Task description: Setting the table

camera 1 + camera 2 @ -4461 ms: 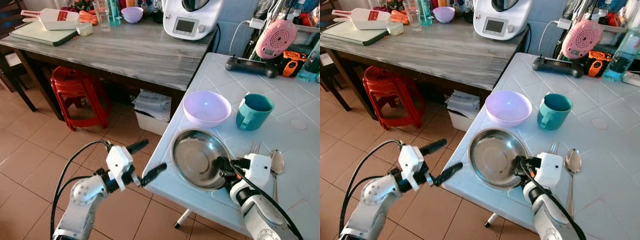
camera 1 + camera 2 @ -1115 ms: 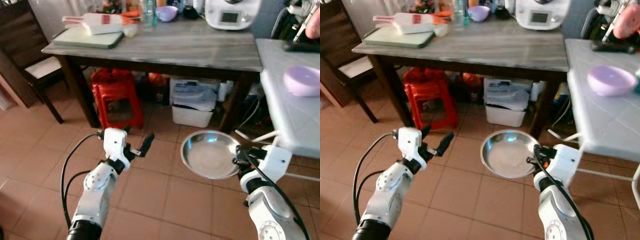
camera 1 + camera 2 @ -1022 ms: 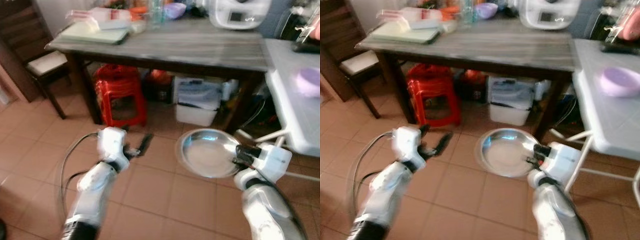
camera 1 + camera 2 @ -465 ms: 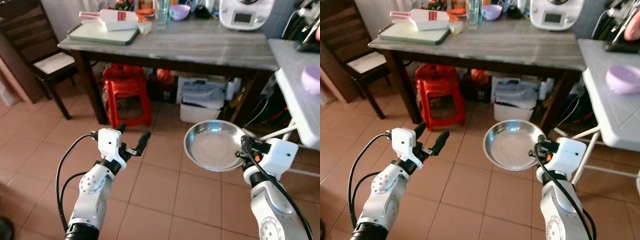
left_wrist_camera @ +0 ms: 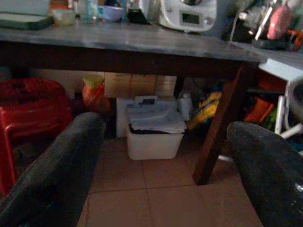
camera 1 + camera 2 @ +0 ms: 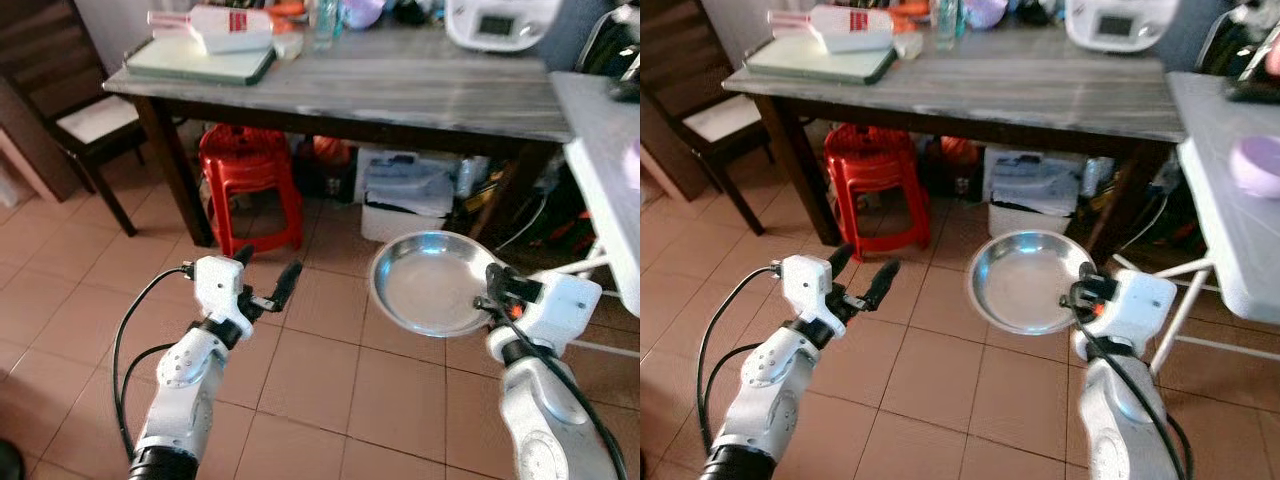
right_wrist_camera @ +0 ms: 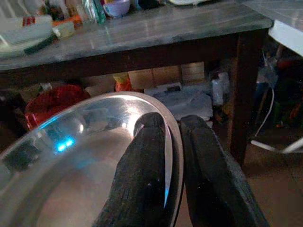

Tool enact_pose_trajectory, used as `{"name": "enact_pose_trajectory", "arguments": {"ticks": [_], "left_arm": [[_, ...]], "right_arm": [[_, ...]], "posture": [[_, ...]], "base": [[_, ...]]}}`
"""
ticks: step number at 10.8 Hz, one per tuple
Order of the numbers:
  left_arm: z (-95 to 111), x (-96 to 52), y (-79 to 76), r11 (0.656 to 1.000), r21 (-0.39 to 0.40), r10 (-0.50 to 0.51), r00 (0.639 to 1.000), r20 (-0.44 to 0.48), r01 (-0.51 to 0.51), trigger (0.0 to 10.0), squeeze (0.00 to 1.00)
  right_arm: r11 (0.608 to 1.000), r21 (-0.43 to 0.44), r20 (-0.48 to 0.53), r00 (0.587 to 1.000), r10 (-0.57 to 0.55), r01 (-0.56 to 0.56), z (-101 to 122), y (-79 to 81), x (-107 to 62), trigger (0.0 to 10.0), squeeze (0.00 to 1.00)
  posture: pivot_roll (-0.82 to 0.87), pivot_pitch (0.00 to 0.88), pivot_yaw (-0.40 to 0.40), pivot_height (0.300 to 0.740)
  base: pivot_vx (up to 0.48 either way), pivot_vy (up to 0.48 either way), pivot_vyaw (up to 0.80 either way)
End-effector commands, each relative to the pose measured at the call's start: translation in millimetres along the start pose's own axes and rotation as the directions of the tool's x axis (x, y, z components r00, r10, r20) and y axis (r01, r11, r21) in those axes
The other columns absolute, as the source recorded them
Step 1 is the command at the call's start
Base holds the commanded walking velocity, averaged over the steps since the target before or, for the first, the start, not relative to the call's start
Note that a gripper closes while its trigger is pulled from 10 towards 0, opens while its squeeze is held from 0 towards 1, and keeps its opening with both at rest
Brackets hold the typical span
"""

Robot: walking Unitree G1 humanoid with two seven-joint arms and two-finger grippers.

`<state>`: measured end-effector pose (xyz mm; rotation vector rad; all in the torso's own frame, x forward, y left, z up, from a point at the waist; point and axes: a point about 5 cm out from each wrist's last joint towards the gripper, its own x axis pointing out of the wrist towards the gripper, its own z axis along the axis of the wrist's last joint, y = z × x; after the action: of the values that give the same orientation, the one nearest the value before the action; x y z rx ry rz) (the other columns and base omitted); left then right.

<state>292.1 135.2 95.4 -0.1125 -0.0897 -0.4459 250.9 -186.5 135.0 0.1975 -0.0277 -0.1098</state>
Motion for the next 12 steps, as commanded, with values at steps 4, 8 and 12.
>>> {"name": "enact_pose_trajectory", "arguments": {"ticks": [4,8,12], "left_arm": [[1.3,0.8,-5.2,1.0,0.004,-0.027,1.0,-0.004,0.027,10.0,0.0],[0.8,1.3,-6.1,1.0,0.003,-0.031,0.999,-0.011,0.031,10.0,0.0],[1.2,3.5,-7.2,0.999,0.0,-0.033,0.999,-0.013,0.033,10.0,0.0]], "right_arm": [[0.999,-0.017,0.026,0.999,-0.038,0.038,3.8,-8.4,-1.8,10.0,0.0],[0.999,-0.022,0.045,0.998,-0.046,0.047,7.4,-9.8,-1.1,10.0,0.0],[0.998,-0.023,0.049,0.997,-0.054,0.055,8.0,-11.5,-0.1,10.0,0.0]], "posture": [[-0.03,0.074,0.028,0.74],[-0.03,0.083,0.034,0.74],[-0.03,0.083,0.034,0.74]], "base": [[0.311,0.0,0.0],[0.31,0.0,0.17],[0.308,0.0,0.77]]}}
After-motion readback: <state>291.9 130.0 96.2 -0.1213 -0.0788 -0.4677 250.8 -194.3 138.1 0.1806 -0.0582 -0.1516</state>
